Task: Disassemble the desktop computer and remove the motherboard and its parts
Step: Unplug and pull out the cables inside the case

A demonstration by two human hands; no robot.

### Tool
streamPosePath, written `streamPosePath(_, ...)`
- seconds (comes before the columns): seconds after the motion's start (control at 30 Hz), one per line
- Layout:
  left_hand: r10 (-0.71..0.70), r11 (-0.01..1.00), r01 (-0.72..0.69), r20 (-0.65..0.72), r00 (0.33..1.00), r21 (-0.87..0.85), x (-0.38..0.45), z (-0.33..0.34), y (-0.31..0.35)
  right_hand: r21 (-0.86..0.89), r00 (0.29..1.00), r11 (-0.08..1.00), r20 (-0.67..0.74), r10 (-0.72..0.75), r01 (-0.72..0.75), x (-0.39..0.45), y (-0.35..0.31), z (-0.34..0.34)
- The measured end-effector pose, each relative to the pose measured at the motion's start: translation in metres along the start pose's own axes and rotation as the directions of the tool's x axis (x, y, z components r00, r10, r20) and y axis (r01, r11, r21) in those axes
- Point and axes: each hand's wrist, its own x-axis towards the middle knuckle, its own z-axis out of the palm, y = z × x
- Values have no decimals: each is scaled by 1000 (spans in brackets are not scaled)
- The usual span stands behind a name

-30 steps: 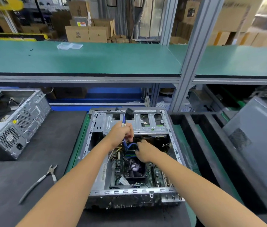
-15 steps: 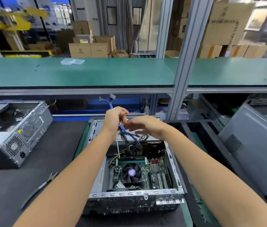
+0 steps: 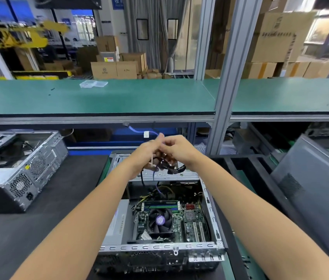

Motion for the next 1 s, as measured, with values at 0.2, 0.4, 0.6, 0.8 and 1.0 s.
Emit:
streamPosePath(0.2,63,994,-68,58,996,90,-4,3,-9,139,953,987,-278,123,-86,8,10,-15)
streamPosePath(0.4,168,970,-145,-112,979,193,-4,4,-20,154,894,974,-395,214,-165,6,26,-23)
streamPosePath(0.6,242,965,-168,-446,862,200,6,-4,-43,72,862,975,-456,221,-211,7,37,-15)
streamPosePath(0.8,238,945,-53,-570,786,322,10,-16,-55,-188,878,954,-462,123,-232,3,52,-5)
streamPosePath(1.0,83,981,32,-568,819,189,5,-18,-67,63,893,961,-358,274,-269,-1,42,2)
